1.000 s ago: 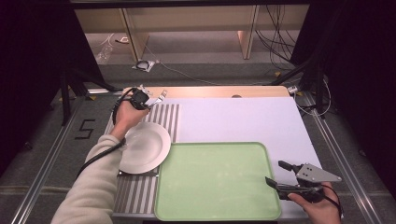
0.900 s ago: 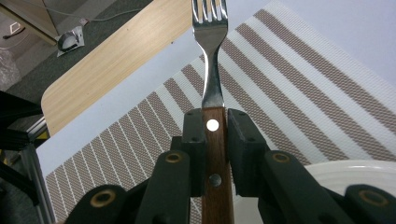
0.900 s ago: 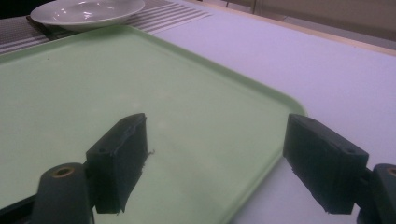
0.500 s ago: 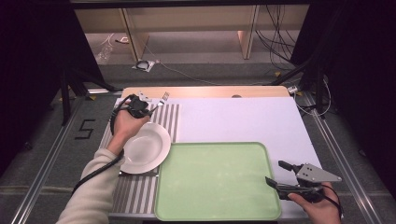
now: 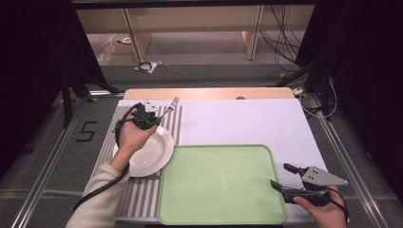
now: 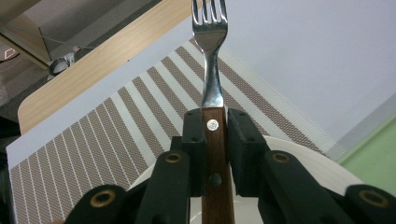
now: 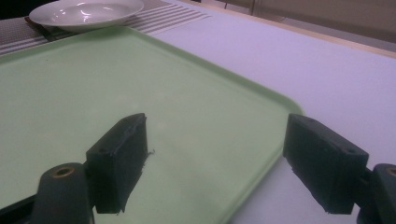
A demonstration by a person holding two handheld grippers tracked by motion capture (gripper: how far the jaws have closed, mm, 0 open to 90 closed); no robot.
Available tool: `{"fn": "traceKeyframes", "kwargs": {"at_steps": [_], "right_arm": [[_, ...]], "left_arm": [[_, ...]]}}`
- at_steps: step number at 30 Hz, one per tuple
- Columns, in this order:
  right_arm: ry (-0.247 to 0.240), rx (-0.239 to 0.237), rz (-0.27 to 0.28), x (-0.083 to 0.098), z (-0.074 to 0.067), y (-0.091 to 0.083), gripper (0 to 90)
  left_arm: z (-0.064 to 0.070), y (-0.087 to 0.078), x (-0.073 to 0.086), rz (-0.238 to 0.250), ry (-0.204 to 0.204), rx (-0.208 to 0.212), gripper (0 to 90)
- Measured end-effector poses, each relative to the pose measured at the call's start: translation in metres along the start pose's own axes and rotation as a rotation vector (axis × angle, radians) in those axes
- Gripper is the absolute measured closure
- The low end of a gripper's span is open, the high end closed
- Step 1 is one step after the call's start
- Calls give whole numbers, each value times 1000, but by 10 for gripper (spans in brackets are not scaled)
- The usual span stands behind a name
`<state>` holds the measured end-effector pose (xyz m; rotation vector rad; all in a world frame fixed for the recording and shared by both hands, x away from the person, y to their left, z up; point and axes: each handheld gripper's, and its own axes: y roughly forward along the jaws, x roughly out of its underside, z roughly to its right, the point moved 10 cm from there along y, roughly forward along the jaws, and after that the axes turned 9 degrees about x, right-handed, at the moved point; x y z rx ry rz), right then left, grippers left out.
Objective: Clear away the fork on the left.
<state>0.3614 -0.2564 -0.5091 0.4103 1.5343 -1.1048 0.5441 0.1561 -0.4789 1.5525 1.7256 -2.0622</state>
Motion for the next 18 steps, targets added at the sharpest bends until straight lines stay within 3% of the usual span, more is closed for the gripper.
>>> {"fn": "traceKeyframes", "kwargs": {"at_steps": [4, 18], "right_arm": [[0, -3, 5, -1, -1, 0, 230], [-4, -7, 7, -1, -2, 0, 229]], "left_arm": [[11, -1, 5, 14, -14, 15, 773], [50, -8, 12, 39, 12, 59, 773]]}}
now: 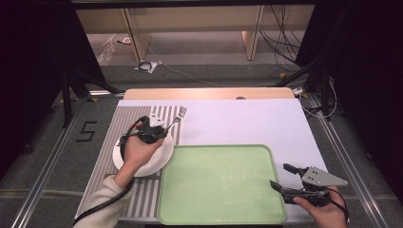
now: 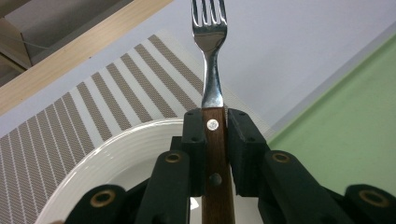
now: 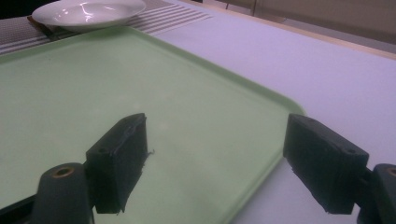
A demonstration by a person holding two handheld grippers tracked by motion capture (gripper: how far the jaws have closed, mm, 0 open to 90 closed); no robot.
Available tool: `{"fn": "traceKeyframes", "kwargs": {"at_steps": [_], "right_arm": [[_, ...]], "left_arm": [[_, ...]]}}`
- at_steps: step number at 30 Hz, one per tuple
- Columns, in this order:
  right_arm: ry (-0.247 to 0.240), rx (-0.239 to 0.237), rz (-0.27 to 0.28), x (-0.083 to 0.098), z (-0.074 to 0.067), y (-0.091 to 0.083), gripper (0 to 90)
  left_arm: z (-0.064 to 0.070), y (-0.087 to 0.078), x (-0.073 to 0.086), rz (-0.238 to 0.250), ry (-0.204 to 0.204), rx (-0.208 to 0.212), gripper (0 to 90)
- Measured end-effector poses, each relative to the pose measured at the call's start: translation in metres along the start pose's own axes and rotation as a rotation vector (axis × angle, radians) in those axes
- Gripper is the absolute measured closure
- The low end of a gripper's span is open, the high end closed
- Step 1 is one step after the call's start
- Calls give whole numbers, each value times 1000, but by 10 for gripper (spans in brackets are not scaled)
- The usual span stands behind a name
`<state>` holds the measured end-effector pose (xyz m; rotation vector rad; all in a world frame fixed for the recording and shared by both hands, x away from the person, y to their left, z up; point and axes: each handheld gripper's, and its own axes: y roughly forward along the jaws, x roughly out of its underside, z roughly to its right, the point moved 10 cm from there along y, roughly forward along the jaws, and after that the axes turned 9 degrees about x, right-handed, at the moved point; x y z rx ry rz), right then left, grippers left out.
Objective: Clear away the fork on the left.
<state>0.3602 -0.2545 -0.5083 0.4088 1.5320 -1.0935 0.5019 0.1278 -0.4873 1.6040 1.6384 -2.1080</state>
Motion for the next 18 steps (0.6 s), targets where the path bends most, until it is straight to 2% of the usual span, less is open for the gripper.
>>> {"fn": "traceKeyframes", "kwargs": {"at_steps": [10, 14, 18], "right_arm": [[-1, 3, -3, 0, 0, 0, 229], [2, 0, 2, 0, 0, 0, 229], [4, -1, 1, 0, 0, 0, 229]], "left_arm": [[20, -11, 7, 8, 8, 29, 773], [30, -13, 11, -7, 11, 46, 773], [40, -15, 14, -4, 26, 64, 773]]}}
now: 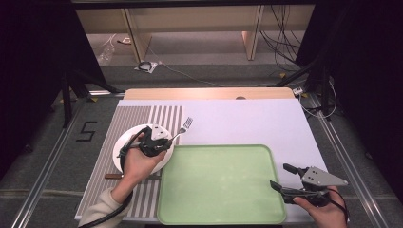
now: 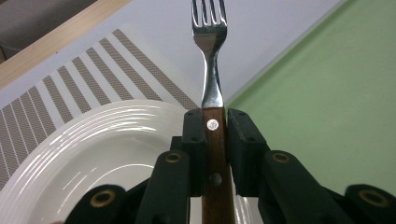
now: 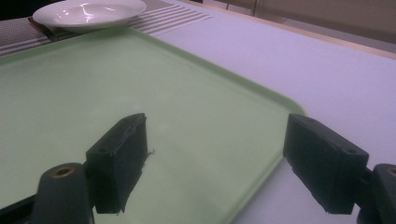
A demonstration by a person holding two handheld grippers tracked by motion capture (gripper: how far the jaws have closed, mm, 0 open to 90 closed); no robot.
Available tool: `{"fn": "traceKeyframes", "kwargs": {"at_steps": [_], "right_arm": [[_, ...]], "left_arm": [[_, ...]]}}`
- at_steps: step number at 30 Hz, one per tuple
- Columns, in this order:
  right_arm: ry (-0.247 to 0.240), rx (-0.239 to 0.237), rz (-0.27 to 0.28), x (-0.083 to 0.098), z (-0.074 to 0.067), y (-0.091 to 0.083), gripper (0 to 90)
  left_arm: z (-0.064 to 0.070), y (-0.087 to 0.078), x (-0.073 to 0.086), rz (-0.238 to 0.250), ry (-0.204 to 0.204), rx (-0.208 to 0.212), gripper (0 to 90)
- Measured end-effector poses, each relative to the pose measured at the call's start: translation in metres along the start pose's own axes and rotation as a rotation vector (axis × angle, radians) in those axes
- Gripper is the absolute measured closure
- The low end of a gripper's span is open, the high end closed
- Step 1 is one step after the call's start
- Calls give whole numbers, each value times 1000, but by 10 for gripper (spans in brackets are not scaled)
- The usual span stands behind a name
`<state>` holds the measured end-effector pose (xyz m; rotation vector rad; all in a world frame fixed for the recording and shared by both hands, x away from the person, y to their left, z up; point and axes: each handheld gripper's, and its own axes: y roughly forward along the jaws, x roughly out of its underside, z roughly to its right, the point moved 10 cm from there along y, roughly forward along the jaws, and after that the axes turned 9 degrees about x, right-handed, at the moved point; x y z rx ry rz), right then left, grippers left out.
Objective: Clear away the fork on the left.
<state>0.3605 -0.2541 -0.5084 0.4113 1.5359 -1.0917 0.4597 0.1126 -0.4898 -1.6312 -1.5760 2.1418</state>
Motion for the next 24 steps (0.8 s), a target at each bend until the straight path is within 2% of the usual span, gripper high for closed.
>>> {"fn": "traceKeyframes", "kwargs": {"at_steps": [11, 24], "right_arm": [[-6, 3, -6, 0, 0, -1, 229], [-7, 4, -8, 0, -1, -1, 229]], "left_arm": [[28, -1, 5, 1, 20, 50, 773], [44, -4, 20, -19, 16, 76, 773]]}}
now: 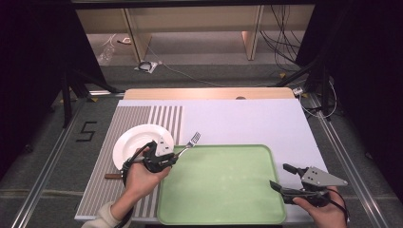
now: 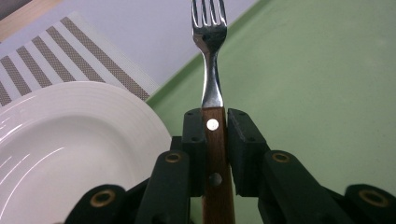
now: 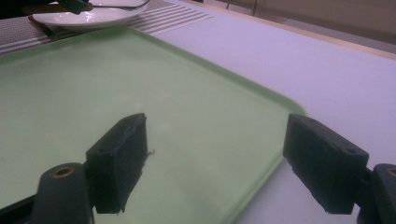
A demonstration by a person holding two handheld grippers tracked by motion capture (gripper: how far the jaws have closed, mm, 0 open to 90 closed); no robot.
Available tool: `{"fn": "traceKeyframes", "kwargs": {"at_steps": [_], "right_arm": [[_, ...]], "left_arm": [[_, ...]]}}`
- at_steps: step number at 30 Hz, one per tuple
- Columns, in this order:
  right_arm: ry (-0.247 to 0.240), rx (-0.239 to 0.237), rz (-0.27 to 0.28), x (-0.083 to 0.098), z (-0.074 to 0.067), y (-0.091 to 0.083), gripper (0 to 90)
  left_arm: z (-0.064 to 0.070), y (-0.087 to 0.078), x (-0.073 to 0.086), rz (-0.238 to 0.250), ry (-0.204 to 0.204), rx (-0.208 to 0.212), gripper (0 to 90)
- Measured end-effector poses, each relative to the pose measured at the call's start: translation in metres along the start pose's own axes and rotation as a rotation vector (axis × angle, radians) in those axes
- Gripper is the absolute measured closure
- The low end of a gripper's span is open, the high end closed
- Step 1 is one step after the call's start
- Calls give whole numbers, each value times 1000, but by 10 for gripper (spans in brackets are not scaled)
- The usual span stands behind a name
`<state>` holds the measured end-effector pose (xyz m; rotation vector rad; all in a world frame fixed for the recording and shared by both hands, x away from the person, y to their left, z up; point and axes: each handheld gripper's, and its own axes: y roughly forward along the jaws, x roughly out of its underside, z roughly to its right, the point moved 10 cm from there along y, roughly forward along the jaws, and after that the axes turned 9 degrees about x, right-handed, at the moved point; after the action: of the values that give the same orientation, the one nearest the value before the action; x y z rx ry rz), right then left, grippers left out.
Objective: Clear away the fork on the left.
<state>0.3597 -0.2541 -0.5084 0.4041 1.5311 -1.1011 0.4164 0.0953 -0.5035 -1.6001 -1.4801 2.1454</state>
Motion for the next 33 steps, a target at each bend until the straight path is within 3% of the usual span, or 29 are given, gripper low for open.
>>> {"fn": "traceKeyframes", "kwargs": {"at_steps": [22, 33], "right_arm": [[-1, 0, 0, 0, 0, 0, 229], [0, -1, -1, 0, 0, 0, 229]], "left_arm": [[29, 13, 26, -76, 6, 49, 773], [36, 15, 40, -117, 7, 47, 772]]}}
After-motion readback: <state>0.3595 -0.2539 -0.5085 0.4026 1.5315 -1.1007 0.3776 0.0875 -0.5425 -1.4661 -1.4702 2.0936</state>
